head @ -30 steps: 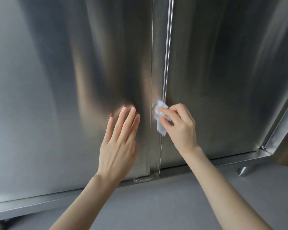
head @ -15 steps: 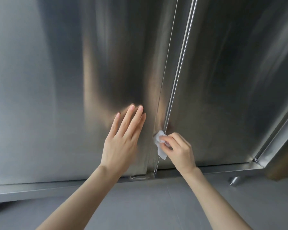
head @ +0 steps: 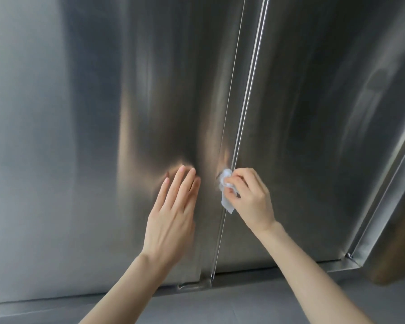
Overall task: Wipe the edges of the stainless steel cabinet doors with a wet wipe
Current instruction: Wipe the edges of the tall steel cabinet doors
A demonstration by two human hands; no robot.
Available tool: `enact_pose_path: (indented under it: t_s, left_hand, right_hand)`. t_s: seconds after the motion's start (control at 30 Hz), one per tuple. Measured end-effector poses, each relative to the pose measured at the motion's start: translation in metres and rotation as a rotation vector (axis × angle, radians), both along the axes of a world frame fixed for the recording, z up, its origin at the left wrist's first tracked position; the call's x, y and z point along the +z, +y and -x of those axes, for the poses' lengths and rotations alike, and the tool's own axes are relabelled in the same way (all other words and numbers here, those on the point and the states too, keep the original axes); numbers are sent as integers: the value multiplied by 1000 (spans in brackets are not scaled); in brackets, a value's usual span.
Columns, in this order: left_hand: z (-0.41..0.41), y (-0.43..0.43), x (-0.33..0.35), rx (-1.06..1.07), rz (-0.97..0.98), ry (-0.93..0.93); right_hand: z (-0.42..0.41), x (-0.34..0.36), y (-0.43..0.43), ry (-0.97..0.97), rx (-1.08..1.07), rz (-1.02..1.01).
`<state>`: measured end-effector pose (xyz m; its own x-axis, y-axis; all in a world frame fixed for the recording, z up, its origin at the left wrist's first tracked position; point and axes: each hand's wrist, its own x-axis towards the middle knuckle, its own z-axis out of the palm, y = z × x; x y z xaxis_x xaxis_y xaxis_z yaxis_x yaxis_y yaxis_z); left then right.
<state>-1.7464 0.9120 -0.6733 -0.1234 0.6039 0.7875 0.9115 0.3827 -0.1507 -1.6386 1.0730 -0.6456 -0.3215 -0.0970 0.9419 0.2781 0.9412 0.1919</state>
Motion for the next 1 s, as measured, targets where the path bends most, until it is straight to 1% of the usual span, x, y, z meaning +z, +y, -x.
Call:
enact_pose_path:
  t_s: [0.07, 0.13, 0.17, 0.3, 0.37, 0.43, 0.5, 0.57, 0.6, 0.7, 0.77, 0.87, 0.93, 1.0]
  left_hand:
    - [-1, 1, 15, -22, 14, -3]
    - [1, 3, 33, -31, 21, 13]
    - [3, 6, 43, -34, 16, 20]
    - [6, 21, 83, -52, -55, 91]
    - [4, 29, 101, -59, -100, 97]
    - [2, 35, 114, -77, -139, 79]
    - [2, 39, 121, -108, -150, 82]
    - [6, 42, 129, -143, -146, 119]
    - [8, 44, 135, -163, -150, 139]
    - [13, 54, 163, -194, -226, 159]
    - [13, 63, 184, -206, -300, 165]
    - [15, 73, 213, -228, -377, 179]
    - [16, 77, 235, -214, -401, 220]
    - [17, 79, 259, -188, -414, 249]
  right_hand:
    - [-8, -7, -1, -137, 4, -75]
    - [-10, 17, 1, -196, -1, -111]
    - [-9, 38, 3, -167, 0, -111]
    - [2, 151, 4, 62, -14, -132]
    - [5, 189, 4, 132, -31, -116]
    - [2, 198, 1, 123, -23, -102]
    - [-5, 198, 0, 44, -18, -150]
    - [-7, 223, 1, -16, -24, -183]
    - [-5, 244, 2, 13, -21, -156]
    - [4, 297, 2, 190, 19, -41]
    - [6, 299, 1, 205, 20, -36]
    - [4, 295, 8, 155, 24, -127]
    - [5, 321, 13, 190, 47, -136]
    - [5, 345, 13, 243, 68, -84]
